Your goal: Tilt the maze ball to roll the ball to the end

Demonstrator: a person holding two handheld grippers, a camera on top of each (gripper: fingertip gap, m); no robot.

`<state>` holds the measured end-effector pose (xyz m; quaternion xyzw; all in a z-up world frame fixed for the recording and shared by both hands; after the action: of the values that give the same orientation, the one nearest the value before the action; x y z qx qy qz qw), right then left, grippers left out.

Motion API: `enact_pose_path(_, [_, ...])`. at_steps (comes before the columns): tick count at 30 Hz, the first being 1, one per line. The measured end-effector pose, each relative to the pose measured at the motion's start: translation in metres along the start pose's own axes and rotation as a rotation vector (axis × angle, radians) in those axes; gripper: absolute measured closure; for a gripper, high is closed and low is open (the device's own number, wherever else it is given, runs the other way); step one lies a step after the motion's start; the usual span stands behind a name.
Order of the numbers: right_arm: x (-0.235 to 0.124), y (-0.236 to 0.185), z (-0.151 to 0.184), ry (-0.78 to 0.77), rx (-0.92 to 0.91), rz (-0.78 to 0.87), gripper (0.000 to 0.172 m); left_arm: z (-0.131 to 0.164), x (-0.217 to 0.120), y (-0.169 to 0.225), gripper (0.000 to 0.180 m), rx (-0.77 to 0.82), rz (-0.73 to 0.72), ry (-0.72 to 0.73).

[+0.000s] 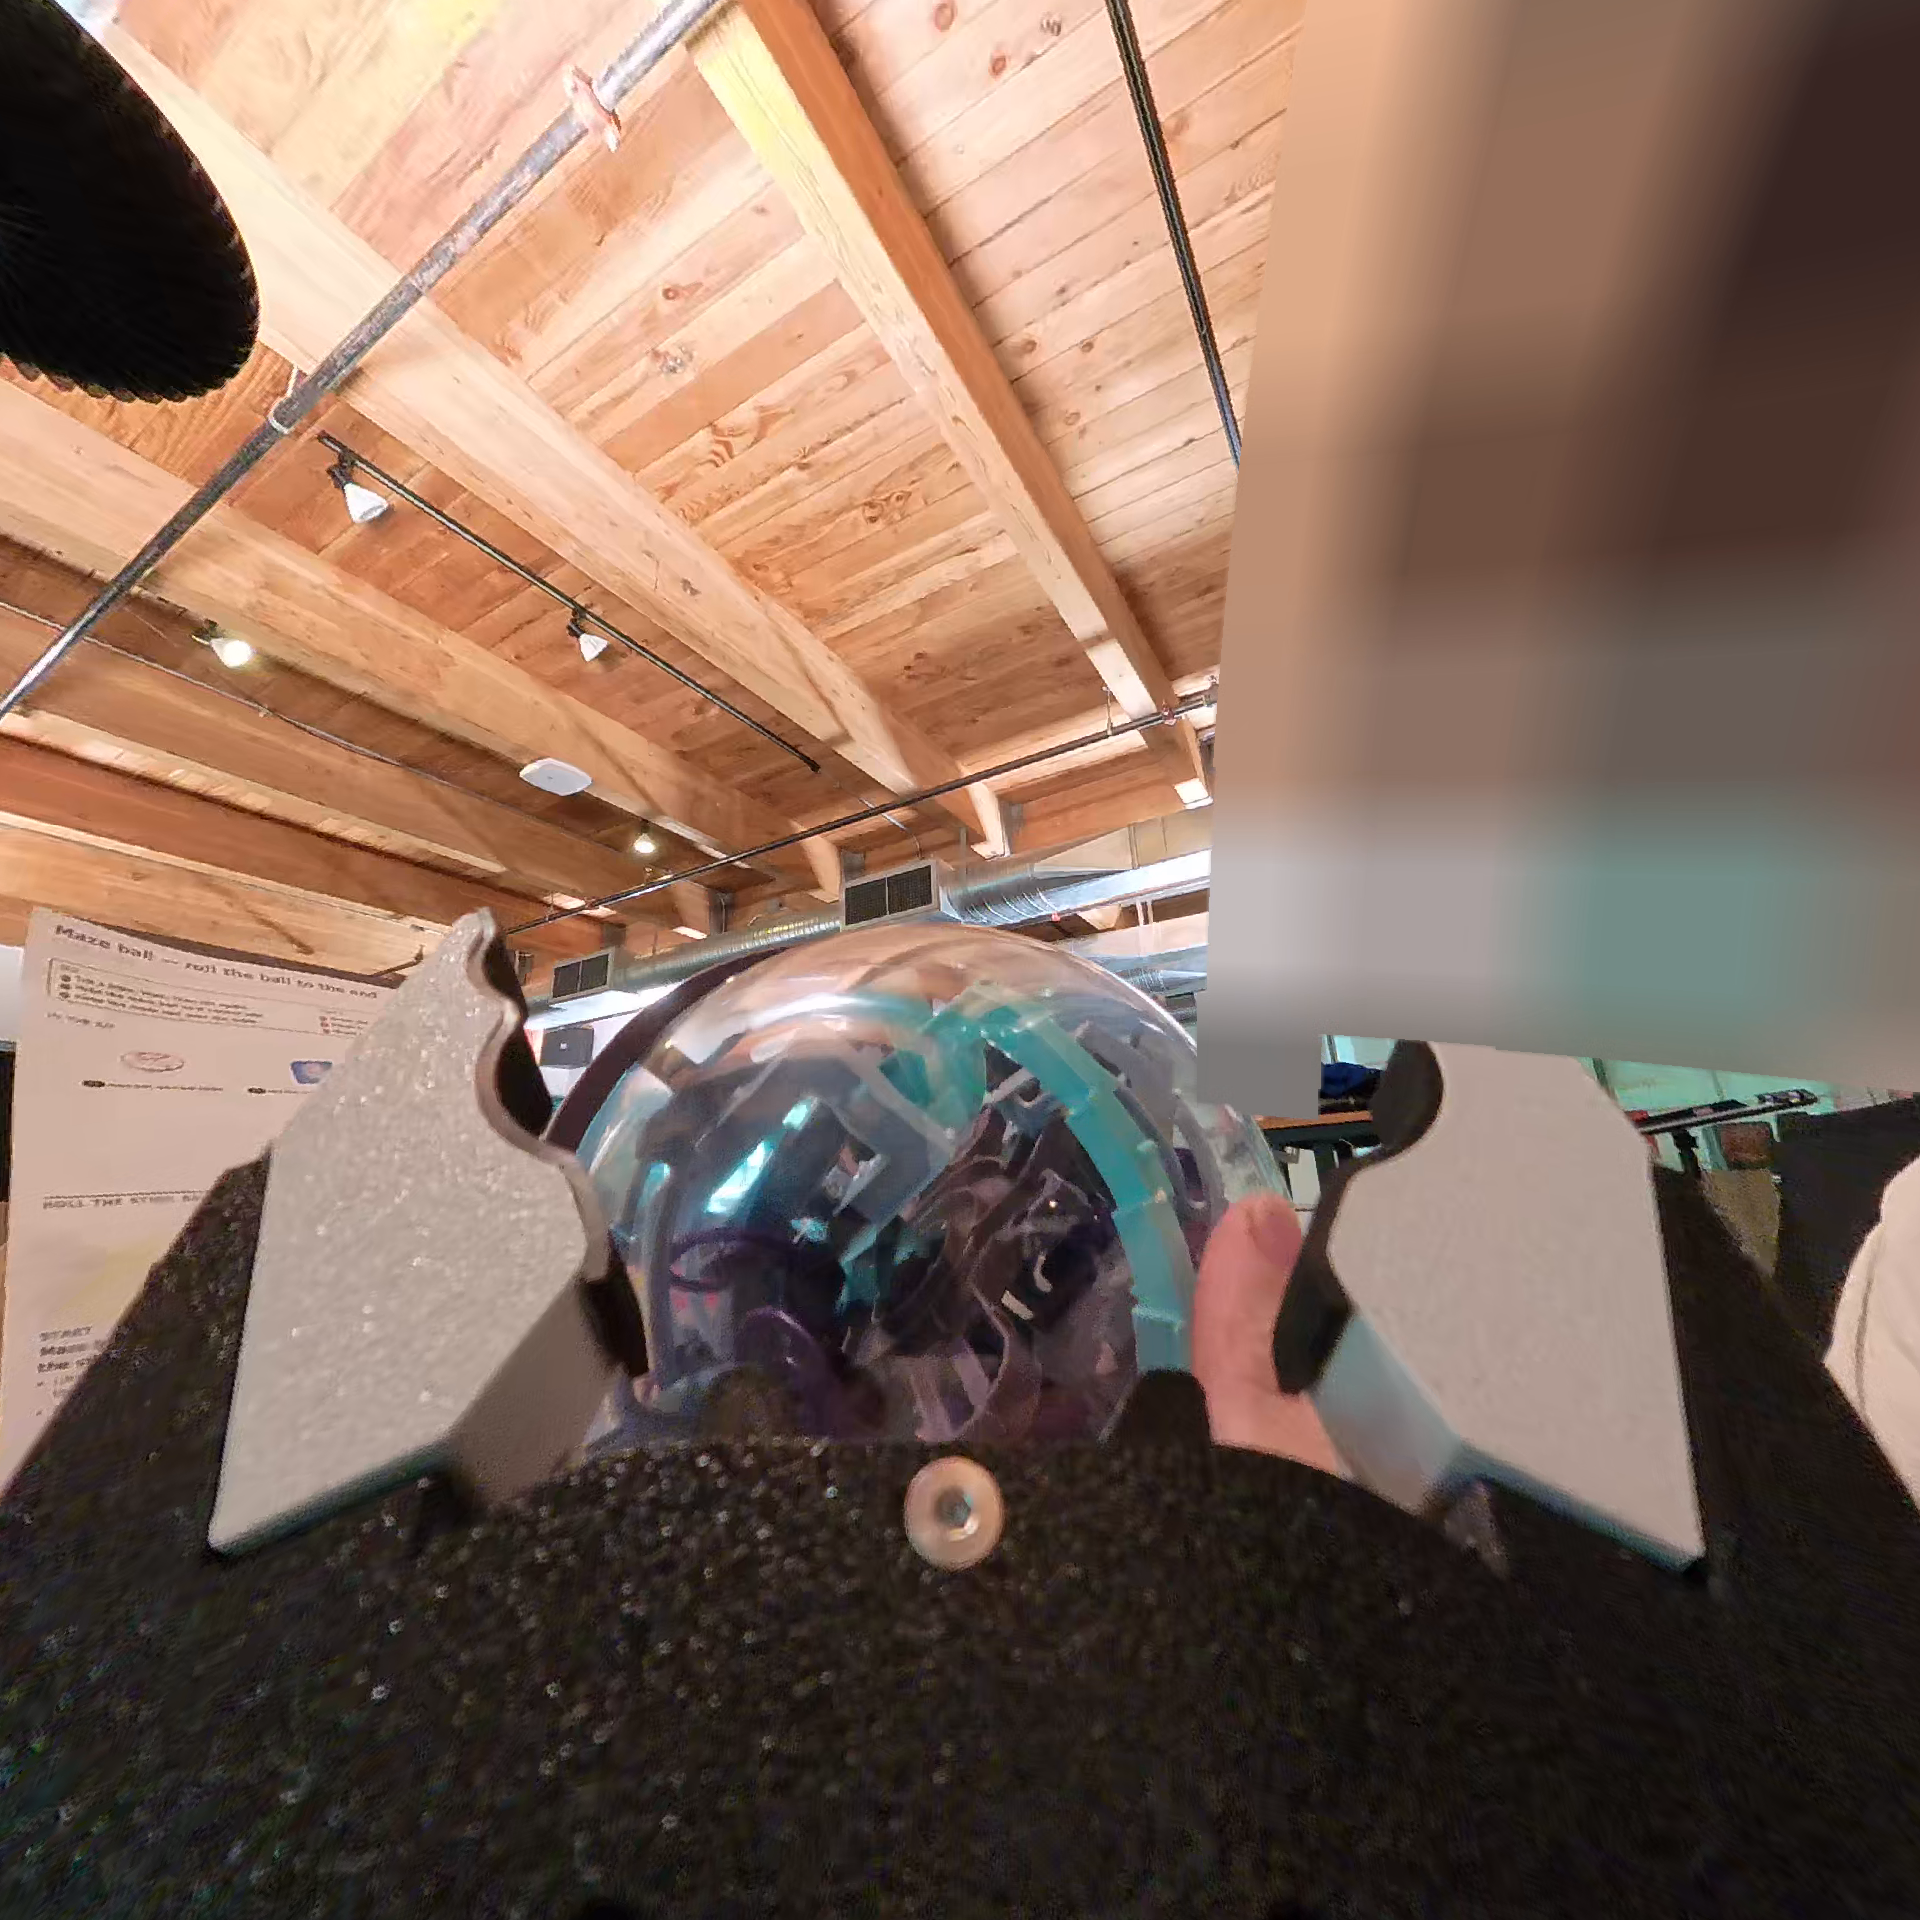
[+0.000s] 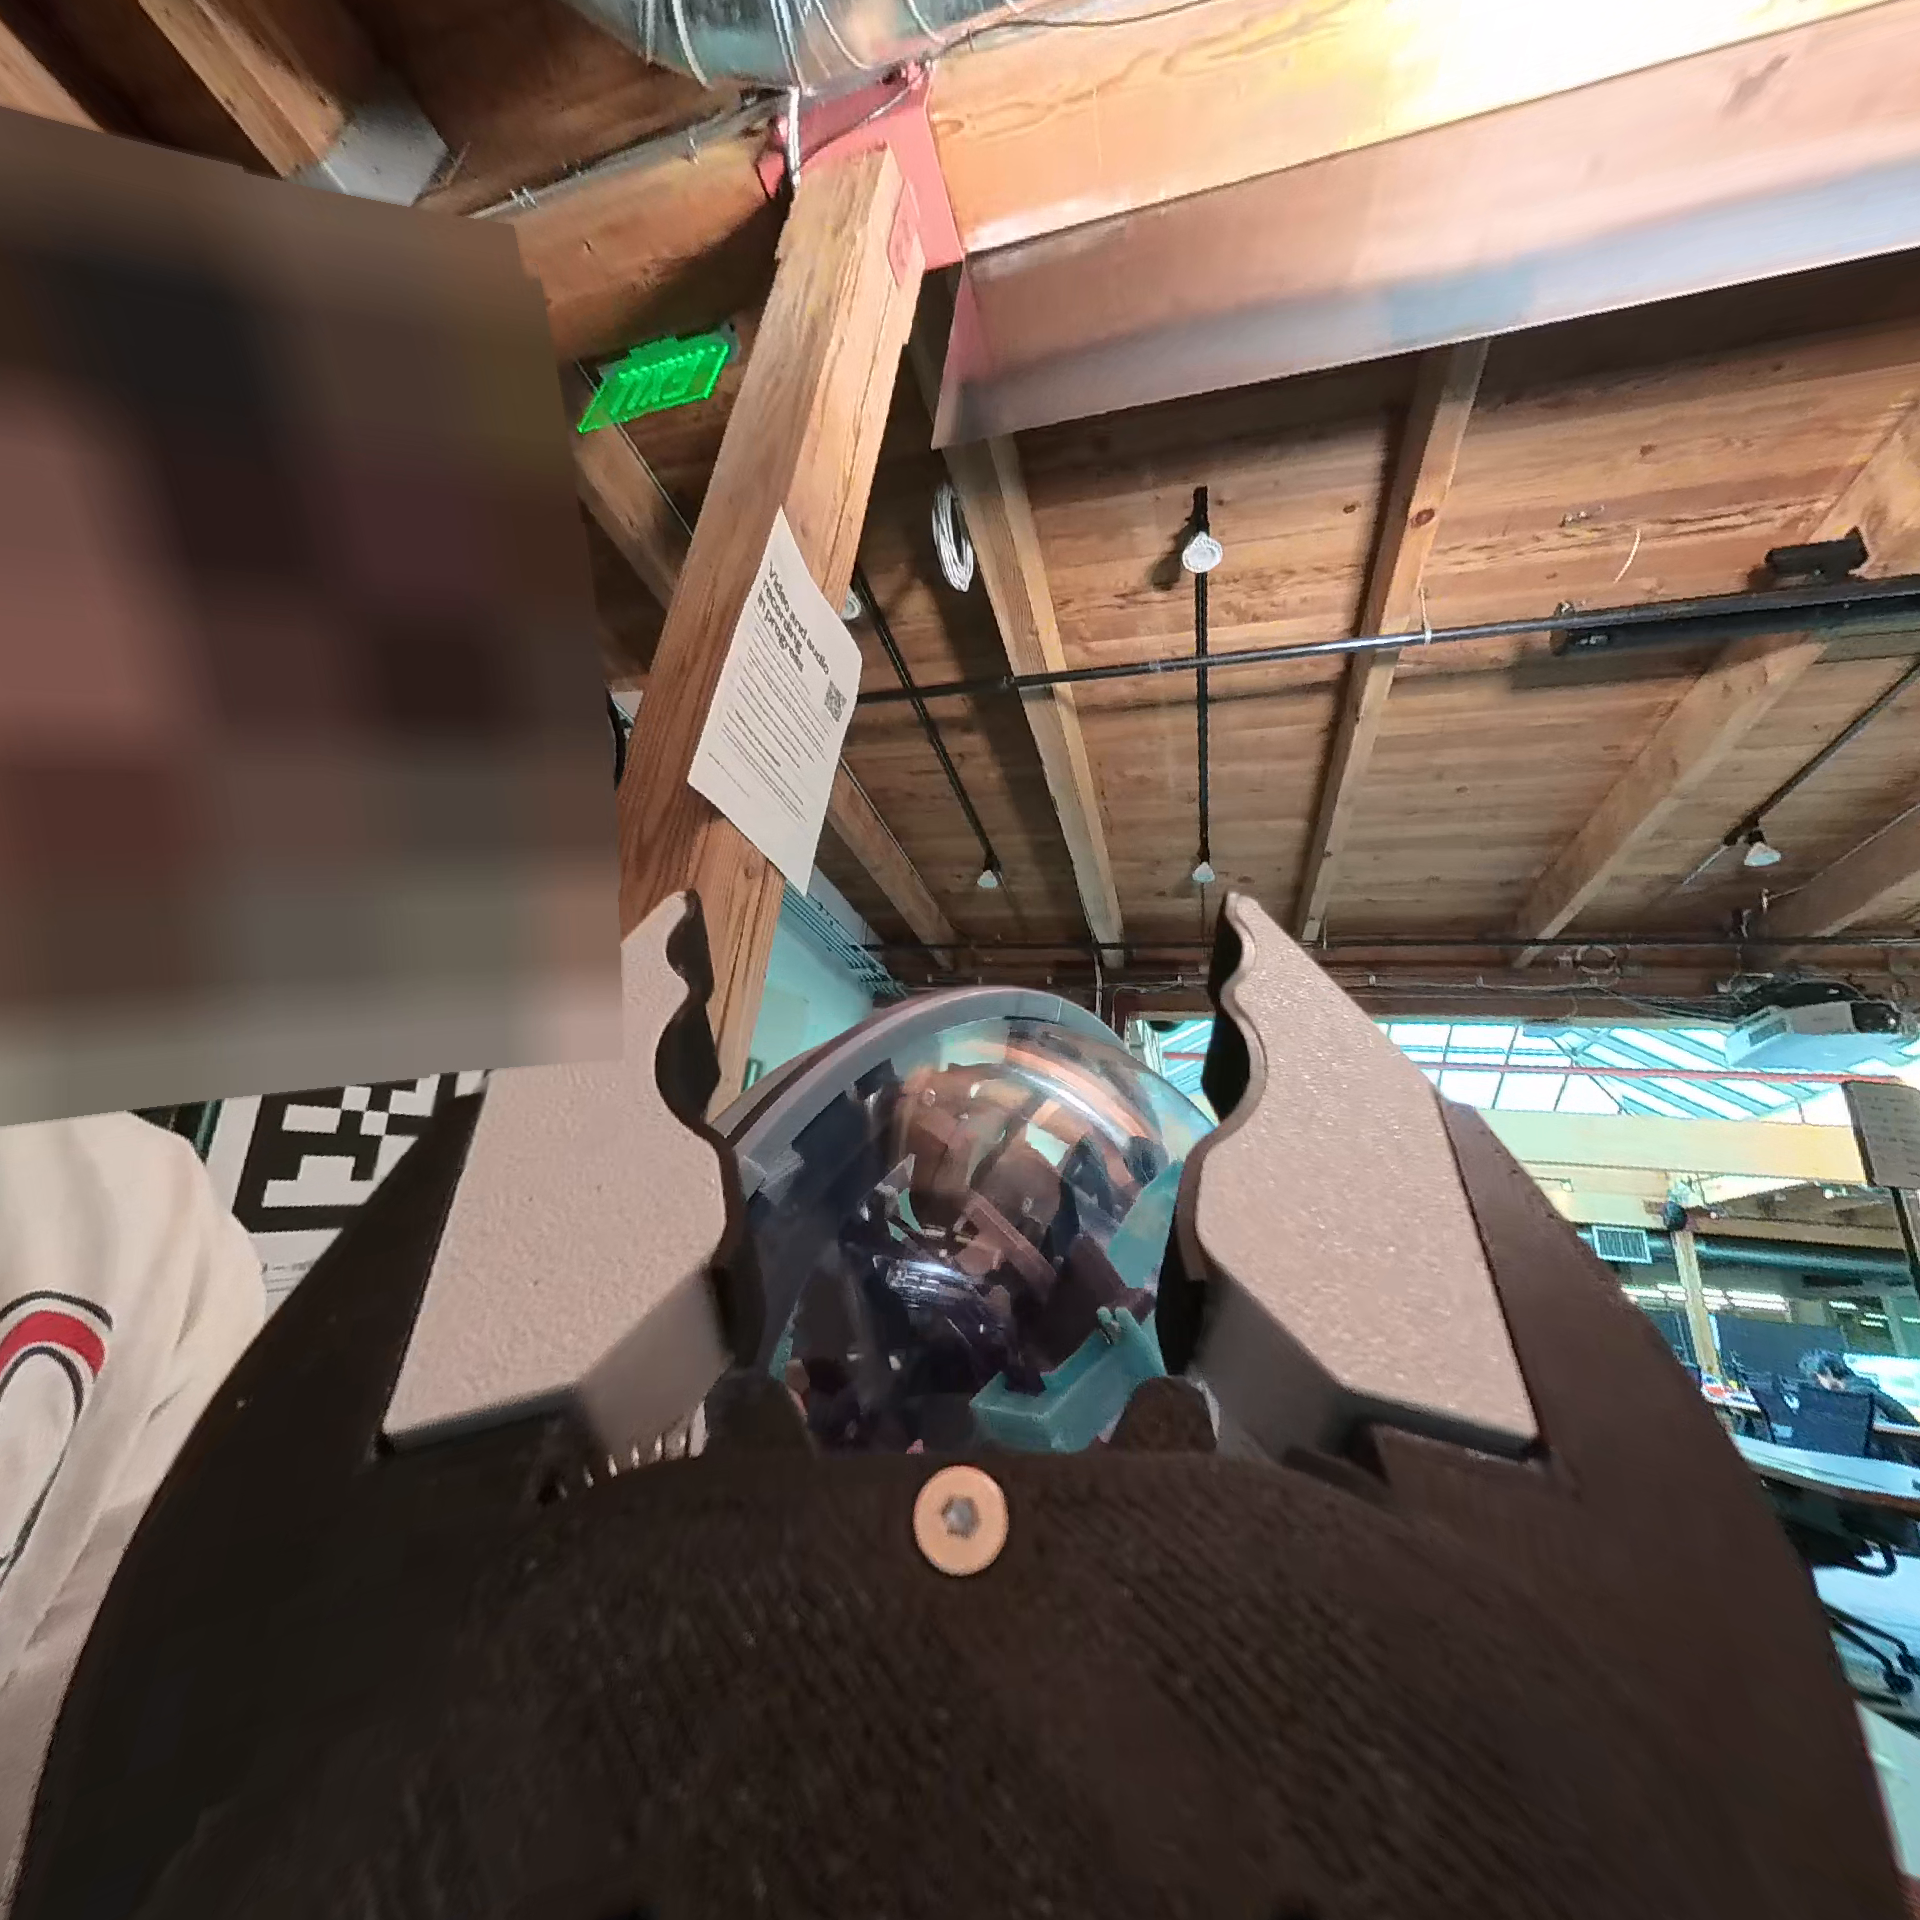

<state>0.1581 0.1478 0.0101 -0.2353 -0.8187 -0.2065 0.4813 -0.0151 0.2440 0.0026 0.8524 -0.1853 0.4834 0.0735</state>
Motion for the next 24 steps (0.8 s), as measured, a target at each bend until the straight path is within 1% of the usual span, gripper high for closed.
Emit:
enact_pose_path(3, [0.002,-0.002,0.002,-0.036,-0.028,-0.007,0.079,-0.008,-0.002,-0.002,0.024,0.066,-0.036,0.051])
enact_pose_path(4, [0.003,-0.002,0.003,-0.056,-0.037,-0.001,0.086,-0.011,-0.003,-0.001,0.024,0.092,-0.035,0.062])
enact_pose_path(6, [0.004,-0.002,0.003,-0.087,-0.068,0.017,0.105,-0.015,-0.003,0.001,0.025,0.148,-0.026,0.058])
enact_pose_path(7, [0.005,-0.003,0.002,-0.092,-0.070,0.014,0.100,-0.018,-0.003,0.002,0.024,0.188,-0.025,0.055])
enact_pose_path(9, [0.009,-0.013,0.000,-0.078,0.003,-0.077,0.089,-0.018,-0.003,0.005,0.023,0.330,-0.027,0.019])
enact_pose_path(10, [0.011,-0.014,0.005,-0.114,0.005,-0.071,0.083,-0.018,-0.003,0.007,0.024,0.386,-0.022,0.000])
enact_pose_path(11, [0.012,-0.011,0.011,-0.156,-0.051,-0.037,0.077,-0.016,-0.001,0.010,0.024,0.414,-0.006,-0.016])
enact_pose_path(12, [0.012,-0.009,0.016,-0.186,-0.131,0.005,0.077,-0.014,0.000,0.012,0.023,0.440,0.004,-0.028])
enact_pose_path(13, [0.013,-0.008,0.020,-0.201,-0.184,0.021,0.074,-0.011,0.002,0.014,0.024,0.471,0.006,-0.046])
enact_pose_path(14, [0.014,-0.008,0.022,-0.203,-0.206,0.035,0.071,-0.010,0.003,0.016,0.024,0.502,0.007,-0.057])
enact_pose_path(16, [0.014,-0.006,0.020,-0.173,-0.183,0.054,0.073,-0.009,0.004,0.022,0.024,0.563,0.029,-0.058])
enact_pose_path(19, [0.015,-0.006,0.013,-0.109,-0.140,0.065,0.081,-0.008,0.007,0.033,0.024,0.655,0.100,-0.066])
enact_pose_path(22, [0.019,-0.011,0.014,-0.120,-0.184,0.057,0.081,-0.004,0.009,0.044,0.024,0.779,0.172,-0.097])
enact_pose_path(24, [0.020,-0.012,0.016,-0.147,-0.219,0.055,0.078,-0.001,0.011,0.046,0.024,0.817,0.178,-0.124])
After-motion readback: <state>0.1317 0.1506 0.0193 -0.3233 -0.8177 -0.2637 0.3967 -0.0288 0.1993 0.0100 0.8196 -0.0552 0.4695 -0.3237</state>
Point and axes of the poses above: each gripper's, where its closed fingertips meet, x out along the fingers, z out of its underside, y = z × x across the jaws, the point moved 7 cm from there along -x, back along the fingers, and after that the axes turned 8 degrees about y, right-handed, at the moved point
